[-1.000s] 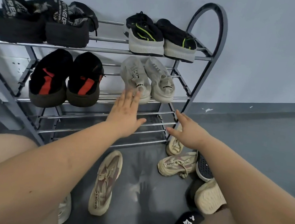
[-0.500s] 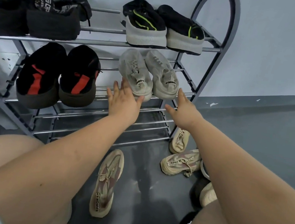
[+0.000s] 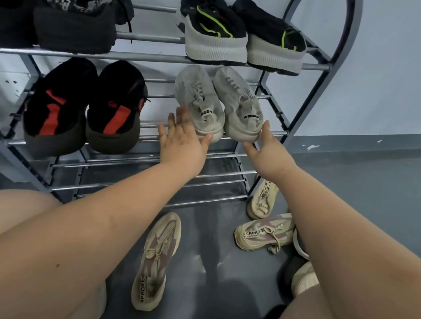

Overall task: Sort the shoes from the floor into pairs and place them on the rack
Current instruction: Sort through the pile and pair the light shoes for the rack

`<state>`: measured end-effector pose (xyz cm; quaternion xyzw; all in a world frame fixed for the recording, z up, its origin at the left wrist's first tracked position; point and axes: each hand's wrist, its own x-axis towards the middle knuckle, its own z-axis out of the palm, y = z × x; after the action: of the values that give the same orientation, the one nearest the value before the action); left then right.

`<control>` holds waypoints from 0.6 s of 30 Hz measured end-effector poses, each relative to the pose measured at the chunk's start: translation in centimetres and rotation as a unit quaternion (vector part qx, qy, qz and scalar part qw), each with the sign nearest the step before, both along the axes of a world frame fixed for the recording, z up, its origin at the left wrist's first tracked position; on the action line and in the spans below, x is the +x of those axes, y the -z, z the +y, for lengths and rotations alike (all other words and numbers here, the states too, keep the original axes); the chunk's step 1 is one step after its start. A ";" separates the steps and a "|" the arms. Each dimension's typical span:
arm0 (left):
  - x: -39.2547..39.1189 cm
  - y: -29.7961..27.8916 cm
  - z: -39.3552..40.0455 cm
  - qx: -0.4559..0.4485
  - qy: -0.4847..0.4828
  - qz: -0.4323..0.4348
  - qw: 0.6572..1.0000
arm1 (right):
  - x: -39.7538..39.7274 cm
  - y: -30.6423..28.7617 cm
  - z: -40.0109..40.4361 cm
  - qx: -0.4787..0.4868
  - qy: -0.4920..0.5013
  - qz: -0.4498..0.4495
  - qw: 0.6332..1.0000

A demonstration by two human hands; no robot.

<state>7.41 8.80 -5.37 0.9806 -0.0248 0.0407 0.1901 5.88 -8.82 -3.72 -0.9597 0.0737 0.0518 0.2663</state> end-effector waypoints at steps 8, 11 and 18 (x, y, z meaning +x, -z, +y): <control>-3.6 0.3 -0.2 0.208 0.214 -0.102 0.949 | -4.7 0.7 -1.9 -0.122 -0.044 0.040 0.991; -6.1 1.2 -1.4 0.254 0.283 -0.074 0.922 | -7.1 1.6 -3.2 -0.155 -0.043 0.074 0.984; -11.4 5.9 -3.0 0.344 0.408 0.074 0.843 | -14.0 4.6 -7.9 -0.240 -0.065 0.168 0.954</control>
<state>-4.02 5.85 -11.30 0.8845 -0.4210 -0.1239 -0.1584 -8.14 -16.75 -8.33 -0.9755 0.0652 0.2098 0.0080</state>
